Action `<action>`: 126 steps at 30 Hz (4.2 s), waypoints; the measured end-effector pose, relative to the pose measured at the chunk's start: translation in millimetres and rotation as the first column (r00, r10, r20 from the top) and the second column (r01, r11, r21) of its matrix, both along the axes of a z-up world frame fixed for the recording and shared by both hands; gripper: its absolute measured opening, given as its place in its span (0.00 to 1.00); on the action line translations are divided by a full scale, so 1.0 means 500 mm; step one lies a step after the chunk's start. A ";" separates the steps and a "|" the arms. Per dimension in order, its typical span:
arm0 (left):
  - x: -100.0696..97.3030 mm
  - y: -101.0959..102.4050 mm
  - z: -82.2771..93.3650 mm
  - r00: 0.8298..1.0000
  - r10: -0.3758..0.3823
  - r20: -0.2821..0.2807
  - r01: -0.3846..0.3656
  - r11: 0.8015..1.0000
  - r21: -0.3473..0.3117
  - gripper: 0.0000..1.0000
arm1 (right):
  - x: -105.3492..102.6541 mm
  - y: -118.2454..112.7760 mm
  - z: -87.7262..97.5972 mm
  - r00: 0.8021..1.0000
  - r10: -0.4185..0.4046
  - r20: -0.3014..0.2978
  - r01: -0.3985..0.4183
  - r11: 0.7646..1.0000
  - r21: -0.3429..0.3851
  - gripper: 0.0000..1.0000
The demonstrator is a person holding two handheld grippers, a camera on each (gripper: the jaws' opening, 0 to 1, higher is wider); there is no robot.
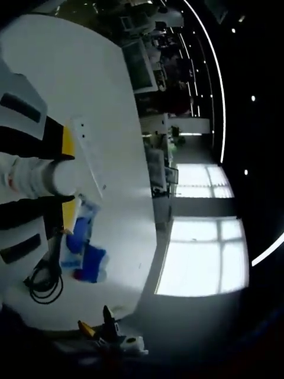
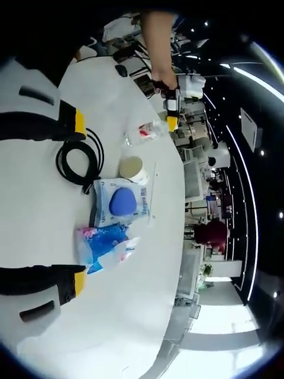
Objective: Arrange the tabletop items into an orderly group along one side of the table until the central work area is clear of visible clutter.
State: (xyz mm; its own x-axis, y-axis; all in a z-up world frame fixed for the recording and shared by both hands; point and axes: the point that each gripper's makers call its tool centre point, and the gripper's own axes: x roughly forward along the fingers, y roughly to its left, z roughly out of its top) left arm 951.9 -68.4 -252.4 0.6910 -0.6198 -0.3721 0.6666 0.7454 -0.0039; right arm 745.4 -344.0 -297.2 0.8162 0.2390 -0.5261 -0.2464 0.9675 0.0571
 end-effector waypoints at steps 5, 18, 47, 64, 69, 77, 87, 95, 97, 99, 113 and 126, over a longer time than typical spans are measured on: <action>-0.003 -0.001 -0.002 1.000 -0.014 -0.020 0.014 1.000 0.009 0.21 | 0.000 -0.003 -0.005 1.000 0.001 -0.010 -0.002 1.000 -0.006 0.81; -0.007 -0.004 -0.005 0.982 -0.163 -0.098 0.171 0.982 0.078 0.20 | 0.005 -0.014 0.005 1.000 -0.009 0.006 0.010 1.000 -0.010 0.81; -0.029 0.005 0.013 0.860 -0.489 -0.146 0.508 0.848 0.151 0.20 | 0.004 0.005 -0.003 1.000 -0.022 -0.015 0.021 0.999 -0.026 0.81; -0.034 0.012 0.009 0.849 -0.515 -0.122 0.528 0.837 0.145 0.21 | 0.000 0.009 -0.015 0.999 -0.010 -0.035 0.009 0.999 -0.033 0.80; -0.037 0.012 0.010 0.843 -0.525 -0.122 0.538 0.833 0.130 0.22 | -0.002 0.011 -0.016 0.999 -0.005 -0.037 0.004 0.999 -0.033 0.80; -0.033 0.014 0.010 0.843 -0.524 -0.121 0.537 0.834 0.130 0.22 | -0.001 0.009 -0.015 0.999 -0.006 -0.034 0.005 0.999 -0.033 0.80; -0.035 0.005 0.024 0.861 -0.492 -0.126 0.504 0.859 0.091 0.39 | 0.009 0.007 -0.009 1.000 -0.013 -0.018 0.013 1.000 -0.014 0.81; -0.046 0.007 0.057 0.923 -0.377 -0.079 0.383 0.921 0.077 0.48 | 0.023 0.012 -0.007 1.000 0.024 -0.011 -0.024 1.000 -0.014 0.85; -0.061 0.006 0.057 0.926 -0.368 -0.085 0.375 0.923 0.084 0.49 | 0.027 0.009 -0.002 1.000 0.025 0.000 -0.025 1.000 -0.017 0.86; -0.081 0.002 0.059 0.931 -0.352 -0.092 0.359 0.930 0.077 0.55 | 0.033 0.008 0.007 1.000 0.024 0.016 -0.024 1.000 -0.008 0.87; -0.183 0.011 0.038 0.972 -0.207 -0.111 0.211 0.977 0.026 0.75 | 0.039 0.017 0.020 0.998 0.048 0.030 -0.049 0.998 0.033 0.92; -0.265 0.024 0.016 0.980 -0.059 -0.188 0.054 0.998 -0.034 0.88 | 0.028 0.026 0.000 0.997 0.054 -0.049 -0.050 0.996 0.075 0.99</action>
